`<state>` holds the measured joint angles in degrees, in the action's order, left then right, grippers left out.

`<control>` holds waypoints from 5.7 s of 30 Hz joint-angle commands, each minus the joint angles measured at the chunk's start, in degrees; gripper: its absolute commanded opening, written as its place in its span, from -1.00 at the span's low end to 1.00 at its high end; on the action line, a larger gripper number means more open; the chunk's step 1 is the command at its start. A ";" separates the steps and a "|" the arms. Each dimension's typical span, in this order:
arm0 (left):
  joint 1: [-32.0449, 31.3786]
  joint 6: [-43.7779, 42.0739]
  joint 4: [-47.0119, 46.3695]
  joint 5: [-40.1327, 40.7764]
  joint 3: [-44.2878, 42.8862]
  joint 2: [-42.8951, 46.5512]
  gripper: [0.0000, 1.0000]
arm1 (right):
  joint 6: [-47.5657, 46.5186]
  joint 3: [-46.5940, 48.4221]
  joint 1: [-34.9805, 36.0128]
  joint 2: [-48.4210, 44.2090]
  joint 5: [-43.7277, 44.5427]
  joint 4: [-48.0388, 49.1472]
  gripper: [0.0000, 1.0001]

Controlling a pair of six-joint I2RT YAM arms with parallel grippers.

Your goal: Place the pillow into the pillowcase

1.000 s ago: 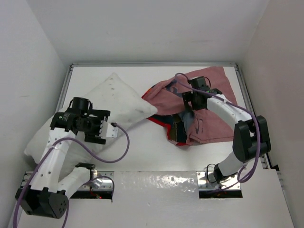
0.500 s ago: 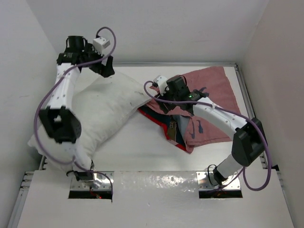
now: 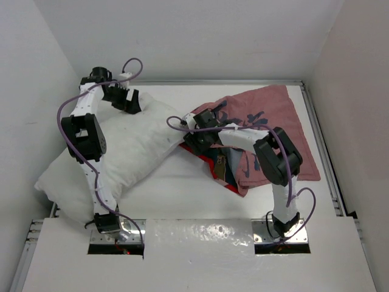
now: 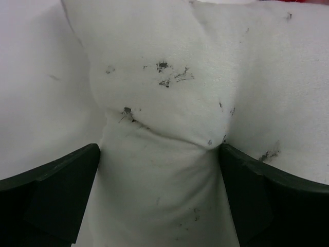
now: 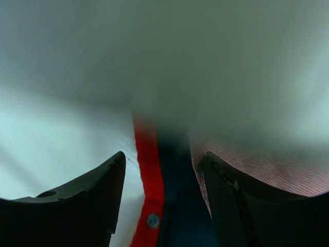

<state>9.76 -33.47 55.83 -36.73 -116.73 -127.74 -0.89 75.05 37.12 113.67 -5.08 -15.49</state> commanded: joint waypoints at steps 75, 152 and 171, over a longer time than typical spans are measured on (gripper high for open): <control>-19.25 -39.49 16.69 -7.76 30.58 36.68 -1.00 | 13.89 35.00 -8.12 10.43 6.75 -3.76 -0.15; -1.32 -33.23 11.58 -13.90 40.87 43.19 -1.00 | 14.15 11.36 4.80 -0.64 22.49 -4.02 -1.00; -1.59 -40.18 16.50 -3.97 40.00 43.81 -1.00 | 16.97 9.07 -0.12 1.56 21.25 -6.49 -1.00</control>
<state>7.64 -72.03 61.73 -45.98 -76.53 -85.38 15.81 84.84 37.19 116.53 14.94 -22.83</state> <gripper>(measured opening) 0.074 0.020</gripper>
